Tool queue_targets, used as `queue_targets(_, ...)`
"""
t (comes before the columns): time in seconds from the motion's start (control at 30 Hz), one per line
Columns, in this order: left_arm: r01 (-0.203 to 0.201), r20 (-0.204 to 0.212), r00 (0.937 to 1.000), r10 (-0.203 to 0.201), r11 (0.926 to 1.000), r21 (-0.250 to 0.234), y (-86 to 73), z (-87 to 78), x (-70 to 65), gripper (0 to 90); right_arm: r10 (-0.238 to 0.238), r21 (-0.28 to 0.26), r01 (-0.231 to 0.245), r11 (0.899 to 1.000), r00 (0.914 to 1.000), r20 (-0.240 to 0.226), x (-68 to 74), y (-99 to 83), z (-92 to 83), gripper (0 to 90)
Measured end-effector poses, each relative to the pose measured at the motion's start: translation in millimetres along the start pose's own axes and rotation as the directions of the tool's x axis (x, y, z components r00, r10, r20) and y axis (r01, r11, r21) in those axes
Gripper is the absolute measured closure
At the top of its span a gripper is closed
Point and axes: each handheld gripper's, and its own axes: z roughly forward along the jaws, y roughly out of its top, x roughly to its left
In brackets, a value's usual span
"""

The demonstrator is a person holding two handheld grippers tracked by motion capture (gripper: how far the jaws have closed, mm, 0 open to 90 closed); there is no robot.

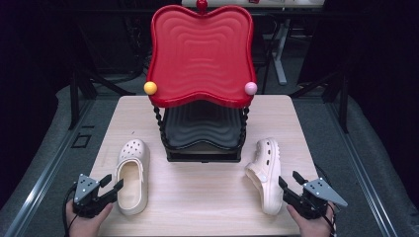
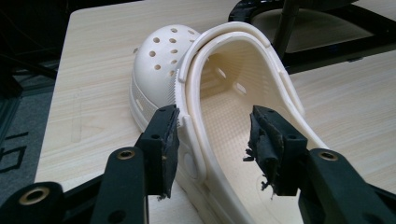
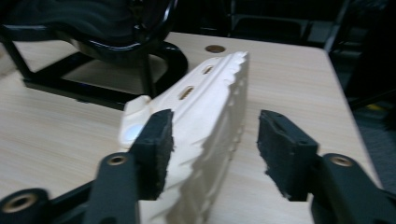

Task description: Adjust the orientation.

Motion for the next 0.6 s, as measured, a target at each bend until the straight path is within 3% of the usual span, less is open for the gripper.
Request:
queue_targets(0.2, 0.033, -0.002, 0.9995, -0.033, 0.9994, -0.014, 0.0, 4.7, 2.5, 56.9, 0.008, 0.025, -0.009, 1.0, 0.9996, 0.026, -4.2, -5.8, 4.7, 57.5)
queue_targets(0.4, 0.075, -0.018, 0.997, -0.076, 0.9971, -0.007, -0.2, 2.9, 6.1, 51.9, 0.061, 0.045, -0.062, 0.997, 0.9978, 0.024, -12.7, -9.3, 6.9, 55.9)
queue_targets(0.6, 0.101, -0.028, 0.9945, -0.101, 0.9949, -0.008, 2.4, 1.1, 6.2, 49.0, 0.055, 0.02, -0.056, 0.998, 0.9977, 0.039, -9.6, -6.7, 1.6, 53.6)
